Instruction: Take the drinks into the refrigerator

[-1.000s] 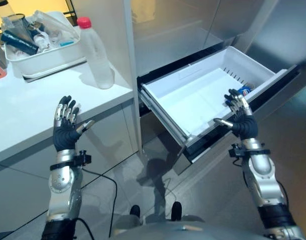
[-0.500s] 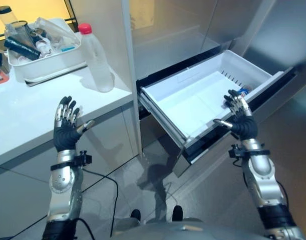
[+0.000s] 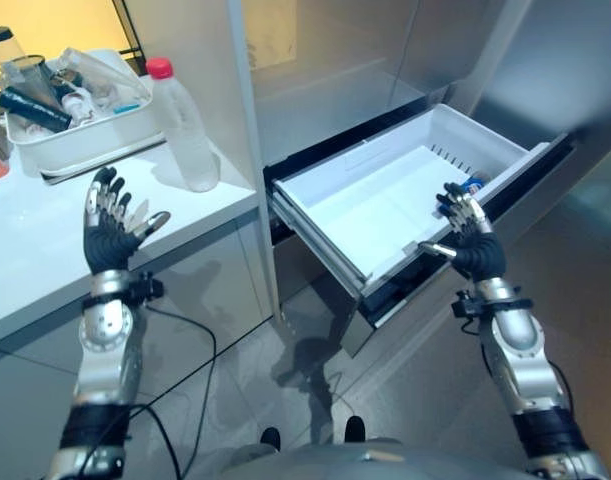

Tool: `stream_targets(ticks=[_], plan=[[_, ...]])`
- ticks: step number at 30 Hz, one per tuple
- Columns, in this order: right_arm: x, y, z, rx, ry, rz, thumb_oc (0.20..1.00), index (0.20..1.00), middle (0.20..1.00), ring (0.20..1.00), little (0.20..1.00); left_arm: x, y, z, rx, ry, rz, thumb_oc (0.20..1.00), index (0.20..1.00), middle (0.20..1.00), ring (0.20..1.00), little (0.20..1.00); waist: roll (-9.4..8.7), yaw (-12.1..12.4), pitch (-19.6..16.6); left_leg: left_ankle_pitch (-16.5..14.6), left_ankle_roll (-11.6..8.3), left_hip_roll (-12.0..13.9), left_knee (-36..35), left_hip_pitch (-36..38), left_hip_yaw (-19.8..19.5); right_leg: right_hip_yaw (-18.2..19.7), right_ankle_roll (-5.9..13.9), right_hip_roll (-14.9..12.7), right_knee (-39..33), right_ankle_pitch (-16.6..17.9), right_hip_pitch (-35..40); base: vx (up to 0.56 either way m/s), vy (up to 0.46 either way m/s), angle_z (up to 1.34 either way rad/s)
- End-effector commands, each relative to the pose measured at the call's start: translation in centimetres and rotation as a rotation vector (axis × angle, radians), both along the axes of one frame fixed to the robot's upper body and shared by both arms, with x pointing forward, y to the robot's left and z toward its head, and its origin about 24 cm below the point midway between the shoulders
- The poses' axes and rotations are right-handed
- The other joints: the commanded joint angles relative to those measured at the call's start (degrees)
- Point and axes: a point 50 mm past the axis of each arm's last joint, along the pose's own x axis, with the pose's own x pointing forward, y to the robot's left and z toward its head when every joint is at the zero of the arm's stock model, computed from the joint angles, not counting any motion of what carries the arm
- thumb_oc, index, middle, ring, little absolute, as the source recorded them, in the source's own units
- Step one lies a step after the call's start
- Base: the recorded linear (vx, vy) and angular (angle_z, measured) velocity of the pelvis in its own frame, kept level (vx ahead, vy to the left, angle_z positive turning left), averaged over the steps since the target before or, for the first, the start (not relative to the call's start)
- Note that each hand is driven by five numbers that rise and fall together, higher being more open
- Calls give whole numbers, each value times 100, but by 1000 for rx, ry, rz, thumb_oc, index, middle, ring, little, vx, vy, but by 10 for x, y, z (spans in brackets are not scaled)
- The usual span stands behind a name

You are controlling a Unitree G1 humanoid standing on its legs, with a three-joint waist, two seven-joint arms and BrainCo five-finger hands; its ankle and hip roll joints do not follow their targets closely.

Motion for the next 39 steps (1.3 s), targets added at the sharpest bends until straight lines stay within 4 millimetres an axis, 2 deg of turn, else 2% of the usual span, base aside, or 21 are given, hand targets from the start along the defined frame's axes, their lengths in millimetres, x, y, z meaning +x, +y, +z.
stream_targets(ticks=[1,5,13,25,36,39], plan=[[10,2,39,3,-158,74,1000,1000,1000,1000,1000,19,15,35,35,-103,46,1000,1000,1000,1000,1000,66,-132,156,-491,102,61,157,129,-29,119,279,41,796,-946,144,26,24,-26],[8,6,45,-28,-172,114,1000,1000,1000,1000,1000,24,21,45,59,-115,73,1000,1000,1000,1000,1000,50,-194,208,-529,92,93,234,66,71,253,306,97,966,-969,-38,35,21,-30],[2,9,50,-25,-192,160,1000,1000,1000,1000,1000,32,33,51,84,-92,135,1000,1000,1000,1000,1000,23,-314,235,-546,60,152,236,57,168,338,305,147,968,-1012,-113,28,4,-10],[-11,9,58,-1,-244,186,1000,1000,1000,1000,1000,22,31,22,-4,-45,158,1000,1000,1000,1000,1000,-27,-378,178,-632,70,223,122,333,252,441,263,220,959,-1093,32,23,-4,-6],[-15,12,57,12,-233,229,1000,1000,1000,1000,1000,31,29,17,67,37,141,1000,1000,1000,1000,1000,-38,-430,103,-676,71,216,117,434,257,473,225,223,868,-1110,171,0,0,0],[-17,13,58,15,-234,245,1000,1000,1000,1000,1000,39,32,24,122,58,156,1000,1000,1000,1000,1000,-26,-475,67,-686,63,227,99,486,283,497,217,231,828,-1107,214,0,0,0]])
